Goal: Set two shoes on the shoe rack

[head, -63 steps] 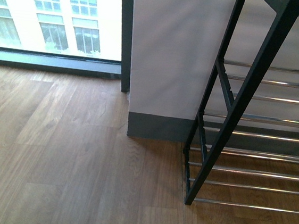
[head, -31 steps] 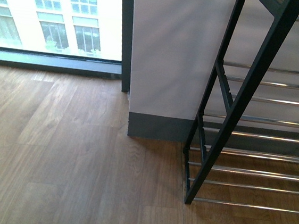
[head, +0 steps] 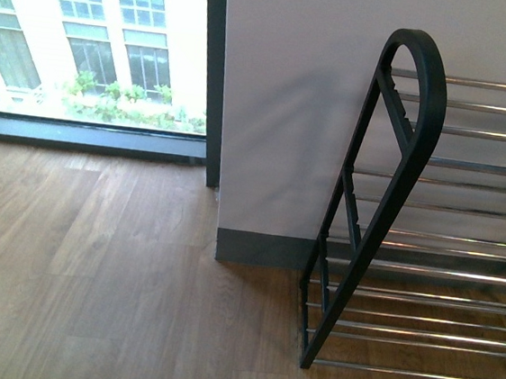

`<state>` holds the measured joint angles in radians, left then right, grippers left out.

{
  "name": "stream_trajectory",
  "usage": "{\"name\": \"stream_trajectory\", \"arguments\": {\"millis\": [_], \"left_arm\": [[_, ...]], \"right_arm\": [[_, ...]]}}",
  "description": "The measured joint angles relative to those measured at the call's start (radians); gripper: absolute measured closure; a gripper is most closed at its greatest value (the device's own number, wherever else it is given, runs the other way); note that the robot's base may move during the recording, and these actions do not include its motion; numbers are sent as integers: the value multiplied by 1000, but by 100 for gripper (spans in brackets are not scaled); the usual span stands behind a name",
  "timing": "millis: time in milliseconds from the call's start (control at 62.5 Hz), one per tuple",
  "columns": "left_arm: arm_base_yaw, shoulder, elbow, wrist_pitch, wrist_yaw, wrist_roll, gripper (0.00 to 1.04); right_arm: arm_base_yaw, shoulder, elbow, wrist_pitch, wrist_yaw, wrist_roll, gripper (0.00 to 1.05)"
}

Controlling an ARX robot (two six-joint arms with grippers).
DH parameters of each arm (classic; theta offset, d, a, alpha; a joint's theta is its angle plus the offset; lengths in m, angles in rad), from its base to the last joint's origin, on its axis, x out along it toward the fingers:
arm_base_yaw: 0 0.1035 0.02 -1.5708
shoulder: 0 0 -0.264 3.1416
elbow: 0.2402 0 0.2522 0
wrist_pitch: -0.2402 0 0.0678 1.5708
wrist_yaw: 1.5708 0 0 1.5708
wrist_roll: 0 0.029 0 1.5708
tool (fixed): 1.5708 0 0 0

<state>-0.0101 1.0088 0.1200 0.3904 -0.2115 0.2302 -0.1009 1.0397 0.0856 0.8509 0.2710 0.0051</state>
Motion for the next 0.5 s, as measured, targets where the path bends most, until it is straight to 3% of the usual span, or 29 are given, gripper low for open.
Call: {"name": "stream_trajectory", "arguments": {"millis": [240,496], "left_arm": [[0,0,0,0,0,0,103],[0,0,0,0,0,0,103]], "right_arm": [[0,-2,0,-6,-3,5,103],[-69,48,186,-259,-47,53,103]]}}
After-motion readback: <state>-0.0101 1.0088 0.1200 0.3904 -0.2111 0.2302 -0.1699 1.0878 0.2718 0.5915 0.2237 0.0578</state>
